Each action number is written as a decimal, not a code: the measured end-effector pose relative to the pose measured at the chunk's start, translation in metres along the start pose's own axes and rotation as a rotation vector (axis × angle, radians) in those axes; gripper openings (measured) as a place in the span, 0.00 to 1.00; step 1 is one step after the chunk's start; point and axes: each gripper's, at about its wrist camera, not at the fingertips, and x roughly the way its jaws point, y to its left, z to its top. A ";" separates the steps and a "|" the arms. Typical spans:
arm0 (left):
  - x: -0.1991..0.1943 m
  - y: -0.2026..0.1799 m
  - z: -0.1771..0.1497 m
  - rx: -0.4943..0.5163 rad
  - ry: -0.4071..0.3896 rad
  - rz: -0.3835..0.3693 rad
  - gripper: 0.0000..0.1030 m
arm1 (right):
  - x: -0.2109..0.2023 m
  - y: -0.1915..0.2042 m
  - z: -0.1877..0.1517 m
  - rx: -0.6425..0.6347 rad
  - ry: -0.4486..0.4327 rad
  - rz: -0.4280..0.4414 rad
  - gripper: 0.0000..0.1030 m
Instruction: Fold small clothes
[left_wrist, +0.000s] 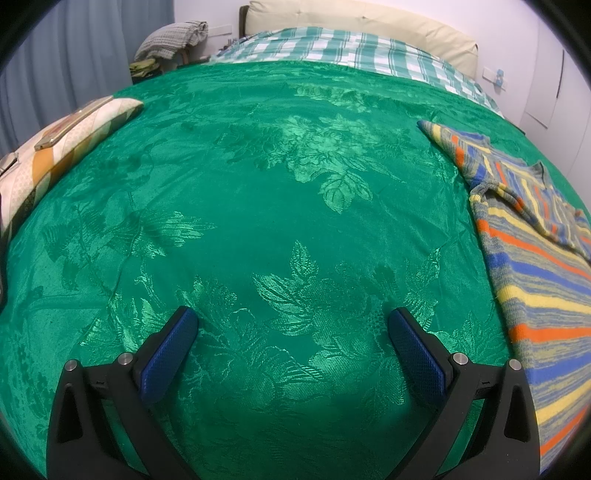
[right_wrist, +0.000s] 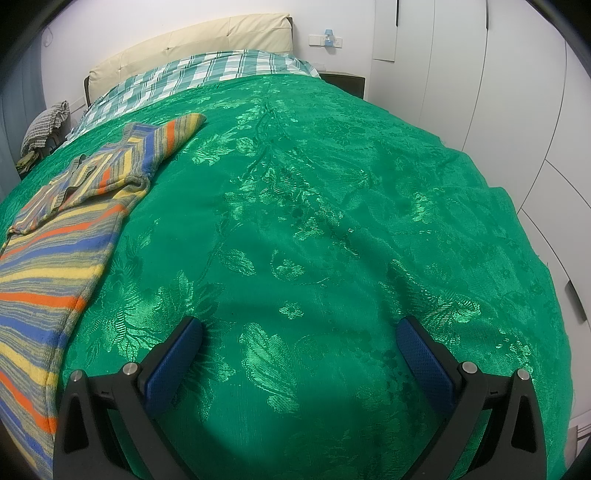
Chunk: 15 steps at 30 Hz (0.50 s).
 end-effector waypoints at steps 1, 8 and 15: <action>0.000 0.000 0.000 0.000 0.000 0.000 1.00 | 0.000 0.000 0.000 0.000 0.000 0.000 1.00; 0.000 0.000 0.000 0.000 0.000 0.000 1.00 | 0.000 0.001 0.000 0.000 0.000 0.000 1.00; 0.000 0.000 0.000 0.000 0.000 0.000 1.00 | 0.000 0.000 0.000 0.000 0.000 0.000 1.00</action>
